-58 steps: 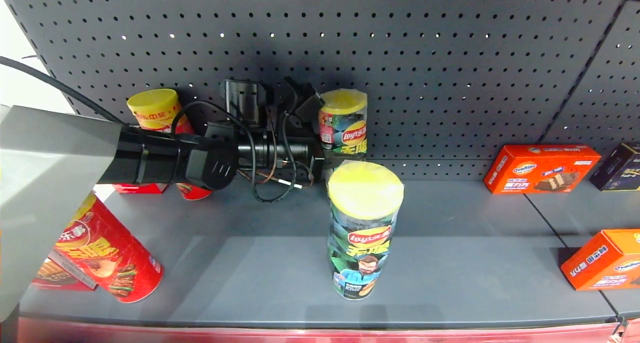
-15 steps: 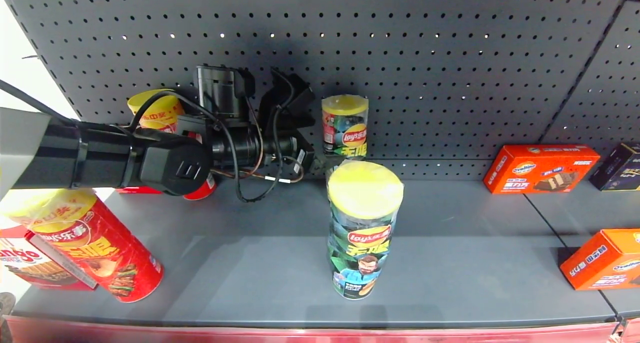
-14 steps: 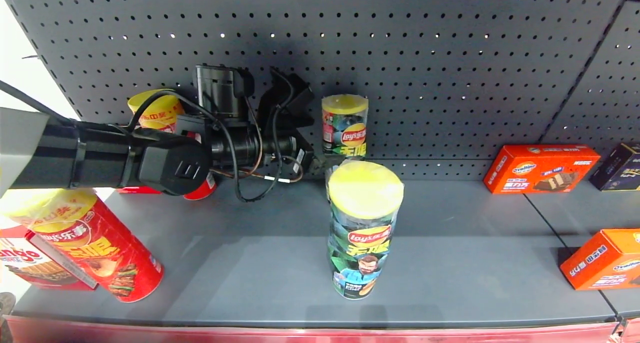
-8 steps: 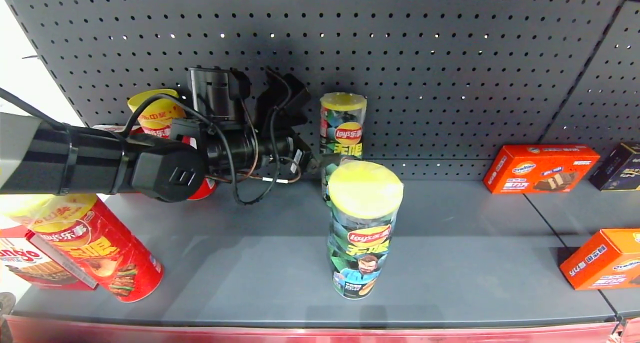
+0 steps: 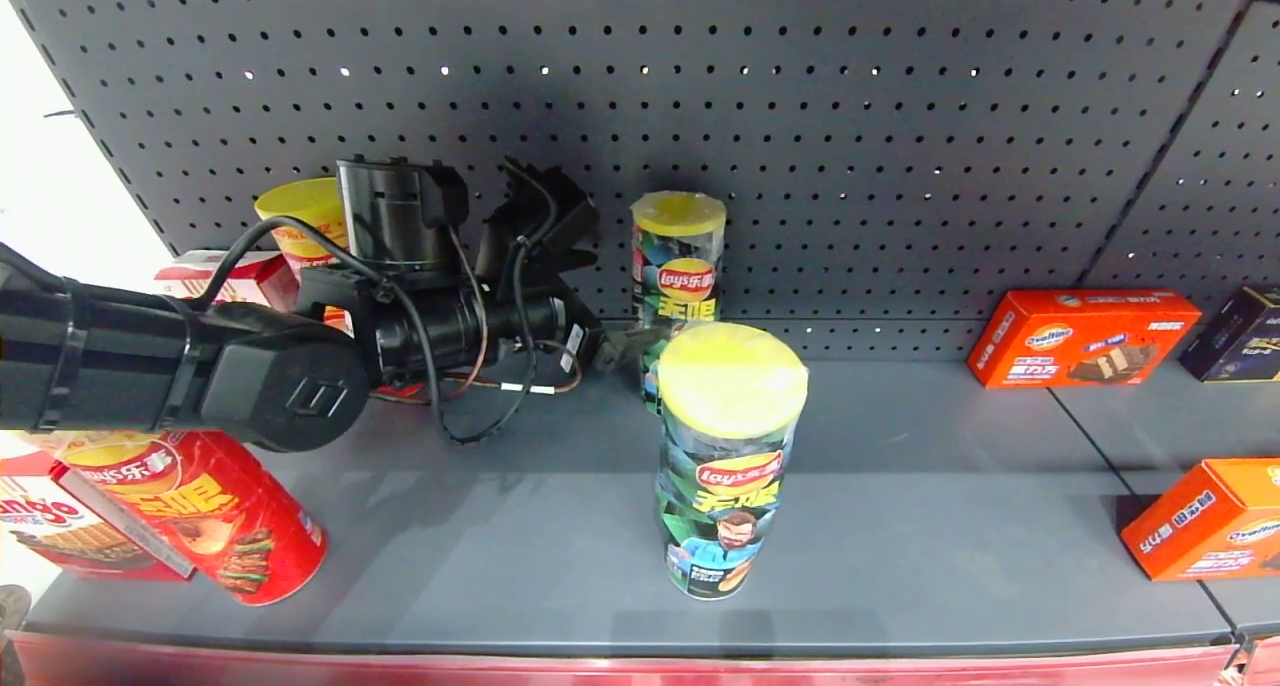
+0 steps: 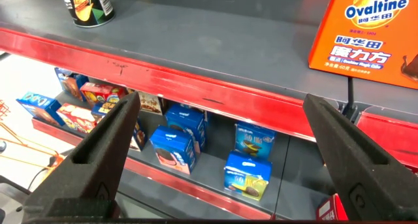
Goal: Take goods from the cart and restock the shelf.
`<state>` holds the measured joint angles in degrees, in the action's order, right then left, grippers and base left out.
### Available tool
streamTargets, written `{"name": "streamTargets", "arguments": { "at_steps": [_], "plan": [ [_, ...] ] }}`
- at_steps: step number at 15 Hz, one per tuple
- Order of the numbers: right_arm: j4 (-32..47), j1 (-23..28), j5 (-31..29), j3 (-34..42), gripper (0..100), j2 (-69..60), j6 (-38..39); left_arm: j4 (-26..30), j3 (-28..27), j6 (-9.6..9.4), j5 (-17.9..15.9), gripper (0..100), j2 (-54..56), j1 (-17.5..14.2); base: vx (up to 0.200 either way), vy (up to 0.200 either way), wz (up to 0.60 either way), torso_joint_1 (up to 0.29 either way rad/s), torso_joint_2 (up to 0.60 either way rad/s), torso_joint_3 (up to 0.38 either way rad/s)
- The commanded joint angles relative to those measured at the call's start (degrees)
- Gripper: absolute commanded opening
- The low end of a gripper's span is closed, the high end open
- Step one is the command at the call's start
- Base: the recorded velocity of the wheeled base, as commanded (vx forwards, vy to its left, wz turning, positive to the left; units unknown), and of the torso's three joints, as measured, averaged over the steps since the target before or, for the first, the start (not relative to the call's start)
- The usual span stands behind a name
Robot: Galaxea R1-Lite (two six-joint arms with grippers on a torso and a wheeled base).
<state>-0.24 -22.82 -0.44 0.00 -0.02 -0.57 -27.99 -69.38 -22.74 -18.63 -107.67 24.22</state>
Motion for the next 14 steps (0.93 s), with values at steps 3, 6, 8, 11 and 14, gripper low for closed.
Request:
{"name": "streamTargets", "arguments": {
  "at_steps": [3,6,8,11,14],
  "plan": [
    [0.0,0.0,0.0,0.0,100,0.0,0.0,0.0,1.2,0.15,0.0,100,1.9,0.1,0.0,0.0,0.0,0.0,0.0,0.0],
    [0.0,0.0,0.0,0.0,100,0.0,0.0,0.0,1.0,0.32,0.3,100,3.2,0.3,0.0,0.0,0.0,0.0,0.0,0.0],
    [0.0,0.0,0.0,0.0,100,0.0,0.0,0.3,0.9,0.41,0.3,100,3.8,0.2,0.0,0.0,0.0,0.0,0.0,0.0],
    [0.0,0.0,0.0,0.0,100,0.0,0.0,1.0,0.6,2.78,0.3,100,5.9,0.2,0.0,0.0,0.0,0.0,0.0,0.0],
    [0.0,0.0,0.0,0.0,100,0.0,0.0,4.2,0.1,3.49,1.1,100,8.8,0.1,0.0,0.0,0.0,0.0,0.0,0.0]
  ]
}}
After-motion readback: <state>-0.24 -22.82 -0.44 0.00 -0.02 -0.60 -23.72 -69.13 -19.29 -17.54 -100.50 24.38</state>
